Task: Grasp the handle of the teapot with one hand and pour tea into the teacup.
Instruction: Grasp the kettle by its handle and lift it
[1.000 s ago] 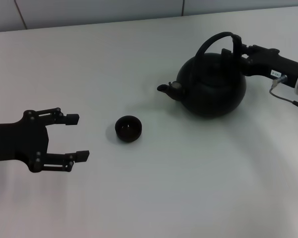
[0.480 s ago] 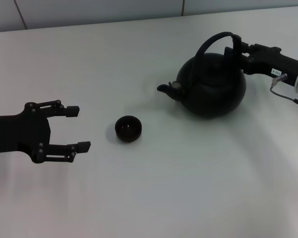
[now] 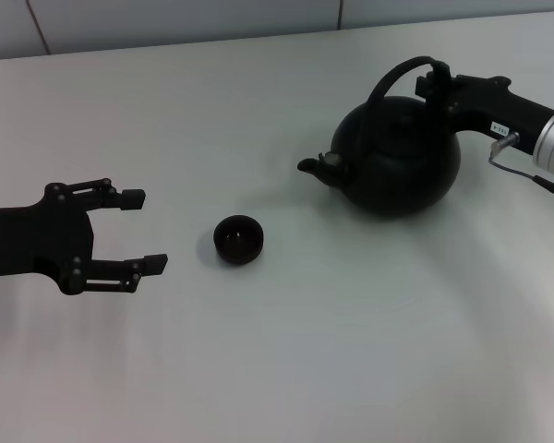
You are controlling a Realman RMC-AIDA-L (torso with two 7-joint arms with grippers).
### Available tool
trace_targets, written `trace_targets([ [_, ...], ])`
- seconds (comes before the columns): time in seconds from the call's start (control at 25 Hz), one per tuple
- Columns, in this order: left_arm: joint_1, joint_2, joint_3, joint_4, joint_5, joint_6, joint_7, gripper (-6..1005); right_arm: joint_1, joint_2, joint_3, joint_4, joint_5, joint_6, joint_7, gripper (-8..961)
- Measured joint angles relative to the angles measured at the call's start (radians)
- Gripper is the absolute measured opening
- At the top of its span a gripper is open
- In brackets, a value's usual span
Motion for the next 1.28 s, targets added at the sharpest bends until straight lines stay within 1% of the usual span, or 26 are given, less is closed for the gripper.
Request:
trace_targets([
  [0.2,-0.001,0.002,0.000,0.000,0.000,0.000,-0.008,860,0.005,0.000,0.000,0.001,0.000,0.000,0.000,105],
  [0.32,-0.002,0.002,0.000,0.000,-0.001,-0.003,-0.010,860,0.006,0.000,0.000,0.001,0.001,0.000,0.000,103],
  [0.48,-0.014,-0.005,0.003,0.000,0.000,-0.014,-0.029,860,0.014,0.000,0.000,0.007,0.002,-0.004,0.001,102],
  [0.72,-0.019,-0.005,0.009,0.000,0.002,-0.025,-0.035,860,0.023,0.001,-0.003,0.004,0.001,-0.008,0.000,102],
  [1.0,-0.013,-0.002,0.010,0.001,0.016,-0.019,-0.036,860,0.032,0.001,-0.069,-0.039,0.002,-0.009,0.010,102],
  [1.08,-0.009,0.000,0.011,0.004,0.025,-0.014,-0.041,860,0.037,0.000,-0.113,-0.068,-0.002,-0.004,0.031,102],
  [1.12,-0.009,0.000,0.011,0.004,0.025,-0.014,-0.041,860,0.037,0.000,-0.113,-0.068,-0.002,-0.004,0.031,102],
  [1.28,-0.001,0.001,0.012,0.008,0.029,-0.012,-0.048,860,0.038,-0.001,-0.168,-0.116,-0.005,0.013,0.055,101],
])
